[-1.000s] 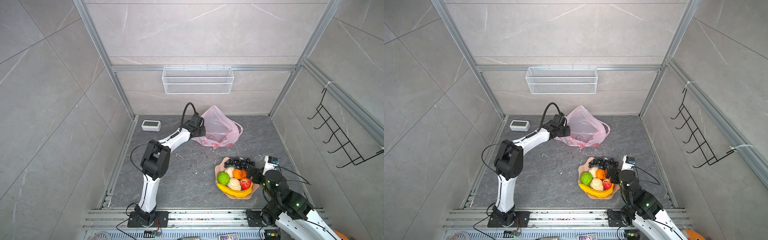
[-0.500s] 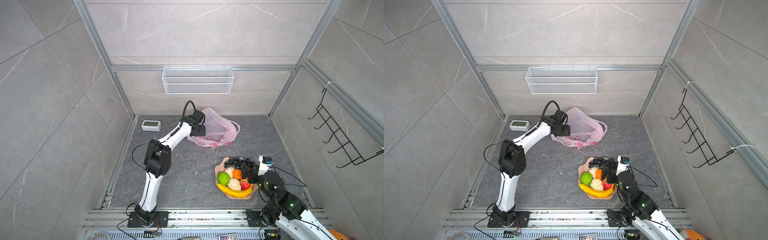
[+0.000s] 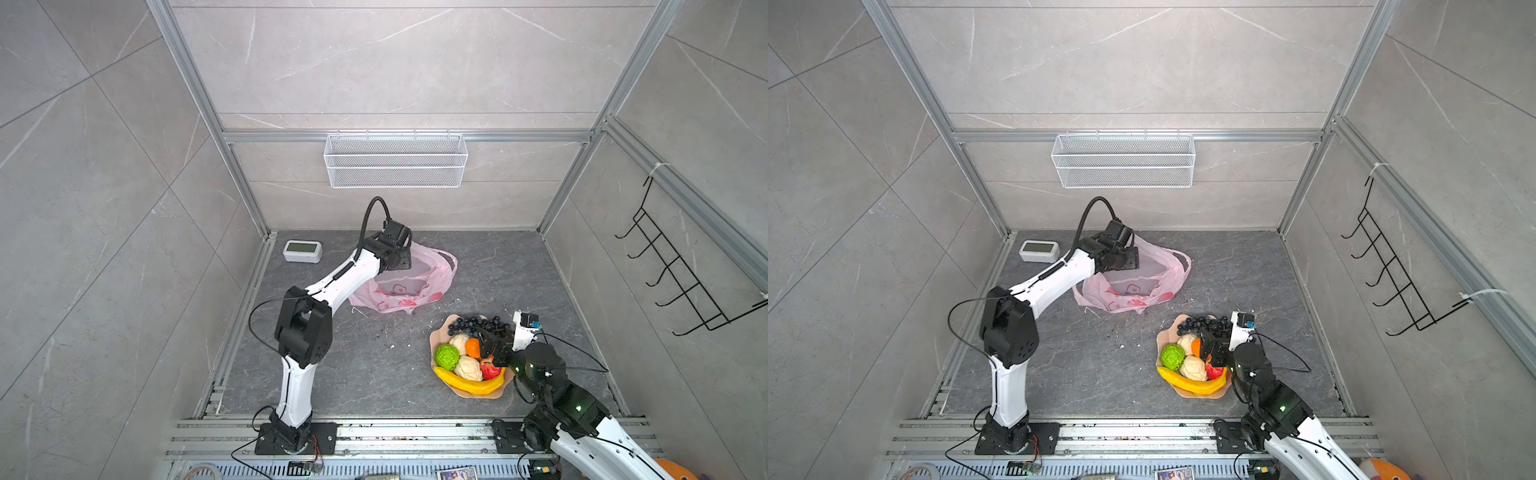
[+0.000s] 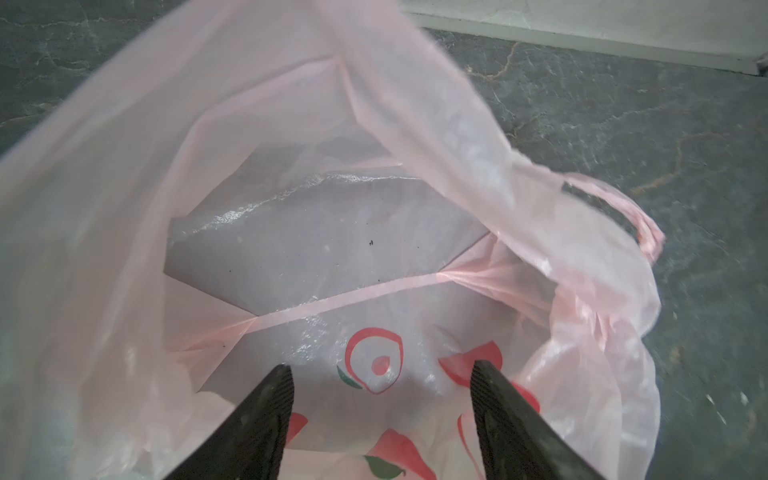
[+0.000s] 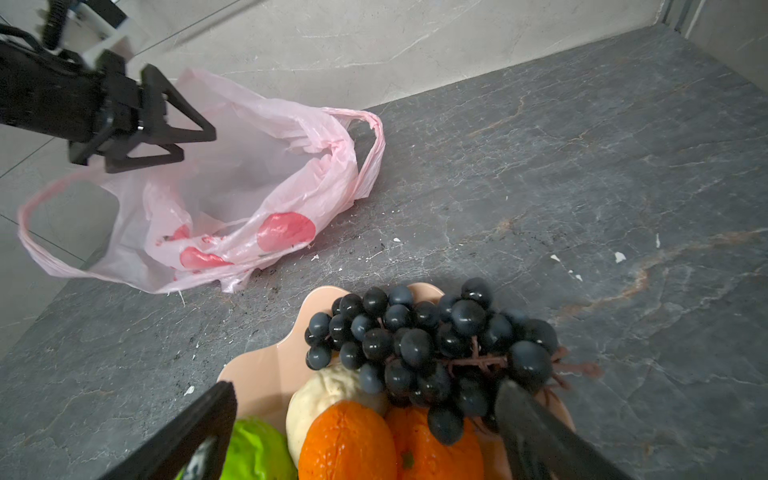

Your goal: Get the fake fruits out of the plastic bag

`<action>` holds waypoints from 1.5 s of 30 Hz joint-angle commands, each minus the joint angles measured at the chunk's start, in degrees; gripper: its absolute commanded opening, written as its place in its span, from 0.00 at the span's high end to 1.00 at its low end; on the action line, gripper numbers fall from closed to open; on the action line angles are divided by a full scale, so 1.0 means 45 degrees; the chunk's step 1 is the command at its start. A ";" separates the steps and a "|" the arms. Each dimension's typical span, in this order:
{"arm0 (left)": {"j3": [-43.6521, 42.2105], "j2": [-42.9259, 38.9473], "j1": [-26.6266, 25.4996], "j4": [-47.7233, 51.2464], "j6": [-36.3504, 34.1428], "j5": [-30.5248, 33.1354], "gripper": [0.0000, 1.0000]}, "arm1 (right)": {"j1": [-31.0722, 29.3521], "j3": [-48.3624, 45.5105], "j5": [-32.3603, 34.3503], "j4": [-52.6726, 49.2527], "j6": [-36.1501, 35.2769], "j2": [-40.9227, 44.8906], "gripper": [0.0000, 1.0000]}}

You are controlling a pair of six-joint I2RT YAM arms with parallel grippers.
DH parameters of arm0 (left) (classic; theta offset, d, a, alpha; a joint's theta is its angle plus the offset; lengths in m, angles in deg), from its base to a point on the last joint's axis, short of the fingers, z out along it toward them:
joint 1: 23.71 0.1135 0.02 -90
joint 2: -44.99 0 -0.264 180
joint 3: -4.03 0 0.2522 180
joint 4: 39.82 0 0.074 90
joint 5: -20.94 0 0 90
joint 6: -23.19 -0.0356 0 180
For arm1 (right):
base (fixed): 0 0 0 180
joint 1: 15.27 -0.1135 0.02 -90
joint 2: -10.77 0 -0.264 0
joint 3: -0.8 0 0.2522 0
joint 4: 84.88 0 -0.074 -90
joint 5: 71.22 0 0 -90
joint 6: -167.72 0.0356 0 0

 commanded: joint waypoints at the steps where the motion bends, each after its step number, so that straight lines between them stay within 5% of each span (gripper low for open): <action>1: 0.1055 0.0764 -0.0143 0.0602 0.0296 0.0414 0.29 | 0.0049 -0.0151 -0.0151 0.0313 -0.0176 -0.0033 0.00; 5: 0.1031 0.0115 -0.0834 0.0728 -0.0052 0.1027 0.29 | 0.0046 -0.0133 -0.0076 0.0284 -0.0132 -0.0111 0.00; 9: -0.1513 -0.2335 -0.1595 0.0151 0.0294 0.1473 0.29 | 0.0047 -0.0132 -0.0036 0.0293 -0.0125 -0.0156 0.00; 16: -0.4428 -0.4457 -0.3052 0.0501 0.0484 0.0075 0.34 | 0.0045 -0.0128 0.0081 0.0333 -0.0170 -0.0174 0.00; 30: -0.5449 -0.3586 -0.4972 0.0229 0.1126 -0.2018 0.47 | 0.0045 -0.0172 0.0004 0.0313 -0.0102 -0.0114 0.00; 45: -0.5910 -0.2774 -0.5102 -0.0448 0.1385 -0.3182 0.62 | 0.0062 -0.0153 0.0002 0.0335 -0.0102 -0.0255 0.00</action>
